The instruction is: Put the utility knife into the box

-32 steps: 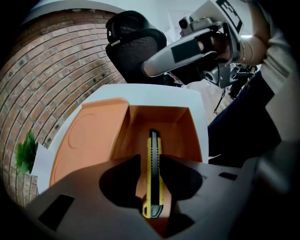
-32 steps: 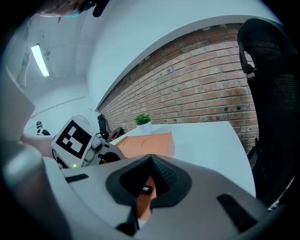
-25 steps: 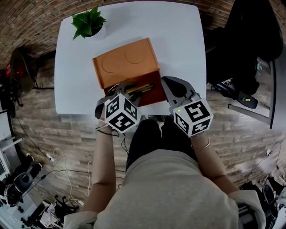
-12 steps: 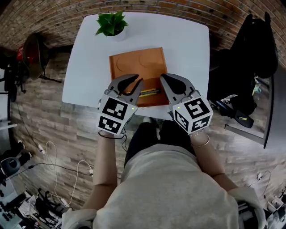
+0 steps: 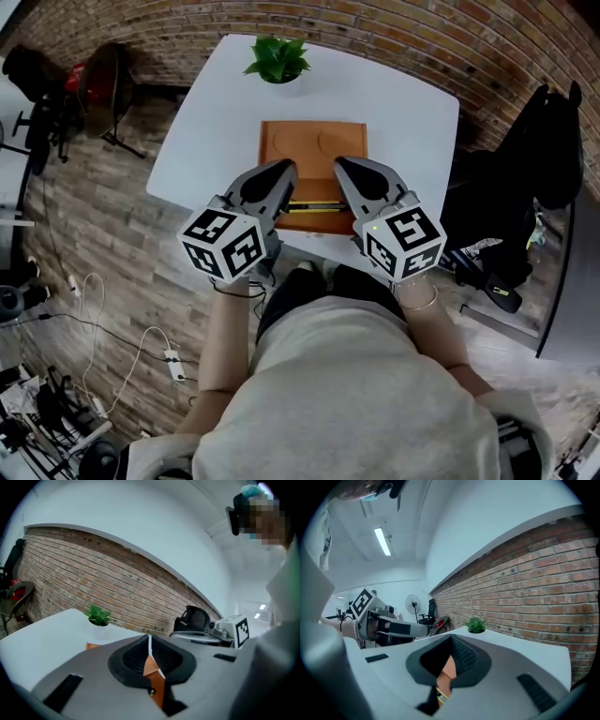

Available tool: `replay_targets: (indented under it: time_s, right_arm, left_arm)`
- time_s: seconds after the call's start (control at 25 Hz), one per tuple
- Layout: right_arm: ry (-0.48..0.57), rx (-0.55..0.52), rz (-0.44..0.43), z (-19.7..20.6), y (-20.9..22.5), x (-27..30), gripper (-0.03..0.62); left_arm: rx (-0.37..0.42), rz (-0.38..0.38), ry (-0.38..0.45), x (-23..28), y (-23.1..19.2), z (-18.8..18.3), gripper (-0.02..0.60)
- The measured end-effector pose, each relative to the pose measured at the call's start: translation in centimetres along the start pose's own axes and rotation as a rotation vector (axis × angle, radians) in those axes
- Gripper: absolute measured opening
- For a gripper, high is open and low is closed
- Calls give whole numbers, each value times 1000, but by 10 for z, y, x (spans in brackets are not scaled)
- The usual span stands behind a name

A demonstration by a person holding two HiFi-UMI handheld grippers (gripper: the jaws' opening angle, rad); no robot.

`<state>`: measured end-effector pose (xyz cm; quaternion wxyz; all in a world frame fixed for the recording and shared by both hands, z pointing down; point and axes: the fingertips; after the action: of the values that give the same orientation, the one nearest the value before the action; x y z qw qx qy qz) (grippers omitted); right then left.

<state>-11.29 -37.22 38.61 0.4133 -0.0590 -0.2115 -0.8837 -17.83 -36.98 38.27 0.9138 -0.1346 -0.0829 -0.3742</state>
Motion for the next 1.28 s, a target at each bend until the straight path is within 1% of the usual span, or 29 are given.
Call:
replay_targets:
  time_s: [0.04,0.24,0.32,0.44,0.56,0.92,1.28]
  right_arm:
    - [2,-7,-11,-2,-4,1,-2]
    - [4,-29,-55,-6,-18,3,-2]
    - [-6,-37,-72,-4,-23,4,-2]
    - [-20,-57,-81,-1,-27,5,-2]
    - [-33,-77,-82,2,-29,4,-2]
    - [-49,-64,-85,14,-38,0,-2]
    - [-55,-57,-72,19,-40,0,-2]
  left_arm:
    - [5,-32,0,-3,-2,0,20]
    - [81,-220,-11,-17,-11,-2,11]
    - [110,-258,-19,-19,-9,-1,9]
    - [145,-253,-50,-17,0,5,9]
    - [161,-253,-77,-18,7,14,9]
    - [146,-251,-111,-23,15,29,8]
    - [131,-257,-111,-27,11,30,6]
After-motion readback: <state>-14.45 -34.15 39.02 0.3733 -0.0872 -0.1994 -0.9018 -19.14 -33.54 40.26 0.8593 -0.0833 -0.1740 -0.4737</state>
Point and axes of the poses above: the fingertips, and each gripper's own axes: x forward along the fingers, y to its right, z out of its underside, and after that the axes turned 13 degrees about x, right-handed
